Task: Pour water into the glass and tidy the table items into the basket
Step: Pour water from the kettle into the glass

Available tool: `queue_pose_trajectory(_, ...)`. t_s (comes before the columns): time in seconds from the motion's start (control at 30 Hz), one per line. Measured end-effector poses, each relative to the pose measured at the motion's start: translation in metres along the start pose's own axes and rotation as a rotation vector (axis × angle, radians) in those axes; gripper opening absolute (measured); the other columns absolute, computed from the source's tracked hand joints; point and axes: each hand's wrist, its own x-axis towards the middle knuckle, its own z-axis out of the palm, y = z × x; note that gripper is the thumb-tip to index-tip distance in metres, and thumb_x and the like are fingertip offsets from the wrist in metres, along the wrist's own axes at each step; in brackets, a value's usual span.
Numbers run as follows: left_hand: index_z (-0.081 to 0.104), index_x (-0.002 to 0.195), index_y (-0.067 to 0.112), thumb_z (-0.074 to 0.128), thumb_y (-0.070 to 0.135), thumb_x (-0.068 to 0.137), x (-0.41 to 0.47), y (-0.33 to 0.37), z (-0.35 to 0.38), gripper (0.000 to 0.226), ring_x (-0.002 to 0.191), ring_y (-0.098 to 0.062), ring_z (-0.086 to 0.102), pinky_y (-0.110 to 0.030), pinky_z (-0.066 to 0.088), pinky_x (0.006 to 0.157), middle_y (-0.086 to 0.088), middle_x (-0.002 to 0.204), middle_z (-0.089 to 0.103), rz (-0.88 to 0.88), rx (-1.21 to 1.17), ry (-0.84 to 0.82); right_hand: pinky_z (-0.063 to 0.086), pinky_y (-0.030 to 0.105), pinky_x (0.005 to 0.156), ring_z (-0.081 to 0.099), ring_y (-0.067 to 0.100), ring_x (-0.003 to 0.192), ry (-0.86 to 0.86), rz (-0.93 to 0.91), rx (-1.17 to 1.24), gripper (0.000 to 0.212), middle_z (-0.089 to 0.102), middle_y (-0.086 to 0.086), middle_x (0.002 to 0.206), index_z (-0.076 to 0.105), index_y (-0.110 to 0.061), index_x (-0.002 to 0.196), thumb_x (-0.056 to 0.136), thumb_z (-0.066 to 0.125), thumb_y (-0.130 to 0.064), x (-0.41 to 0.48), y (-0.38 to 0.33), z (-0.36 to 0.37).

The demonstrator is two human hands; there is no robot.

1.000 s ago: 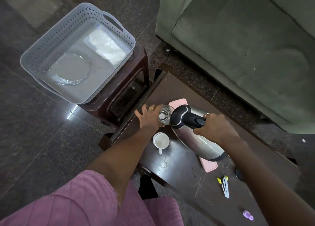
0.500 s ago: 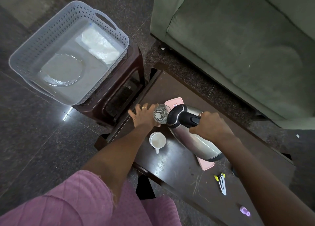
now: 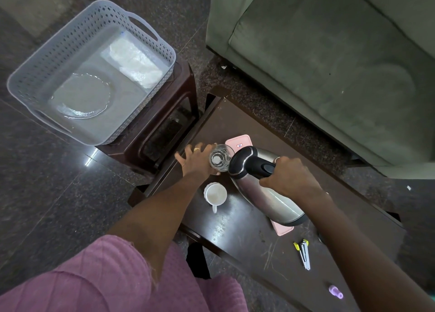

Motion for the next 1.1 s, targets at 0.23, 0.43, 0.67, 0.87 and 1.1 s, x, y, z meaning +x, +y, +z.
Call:
queue_pose_trajectory(0.23,0.024,0.135,0.048,0.074,0.058,0.06,-0.006,-0.015,0.006,0.091,0.134,-0.027,0.023,-0.064,0.015,0.101,0.005,0.144,0.037,0.014,-0.003,0.019,0.045,0.03,0.069,0.061,0.036,0.092,-0.001,-0.008,-0.003,0.047,0.061,0.016,0.102,0.057,-0.011,0.106,0.067,0.066,-0.035,-0.002,-0.003,-0.005)
queue_pose_trajectory(0.43,0.032,0.134,0.046,0.073,0.055,0.064,-0.004,-0.023,0.003,0.082,0.133,-0.025,0.025,-0.062,0.019,0.103,0.008,0.144,0.037,0.015,-0.017,0.031,0.044,0.03,0.069,0.061,0.035,0.093,-0.011,-0.012,-0.004,0.047,0.06,0.015,0.102,0.057,-0.011,0.105,0.067,0.065,-0.036,-0.001,-0.007,-0.007)
queue_pose_trajectory(0.67,0.04,0.13,0.041,0.074,0.046,0.067,-0.003,-0.023,0.001,0.072,0.131,-0.023,0.025,-0.054,0.018,0.101,0.008,0.141,0.042,0.063,-0.081,0.032,0.044,0.032,0.072,0.059,0.036,0.096,-0.025,-0.002,-0.013,0.049,0.058,0.015,0.103,0.055,-0.011,0.108,0.067,0.066,-0.036,-0.003,-0.01,-0.006)
queue_pose_trajectory(0.87,0.046,0.125,0.039,0.073,0.043,0.069,-0.006,-0.018,0.002,0.062,0.128,-0.021,0.028,-0.05,0.018,0.098,0.011,0.132,0.051,0.067,-0.117,0.082,0.047,0.034,0.078,0.058,0.036,0.099,-0.046,0.007,-0.006,0.052,0.057,0.016,0.107,0.054,-0.01,0.111,0.068,0.066,-0.036,-0.004,-0.011,-0.009)
queue_pose_trajectory(1.1,0.047,0.125,0.038,0.073,0.042,0.07,-0.009,-0.017,0.0,0.062,0.128,-0.02,0.028,-0.051,0.018,0.1,0.009,0.131,0.053,0.054,-0.131,0.083,0.048,0.034,0.078,0.059,0.035,0.099,-0.041,0.01,-0.014,0.05,0.058,0.016,0.108,0.054,-0.01,0.111,0.069,0.066,-0.034,-0.005,-0.011,-0.011)
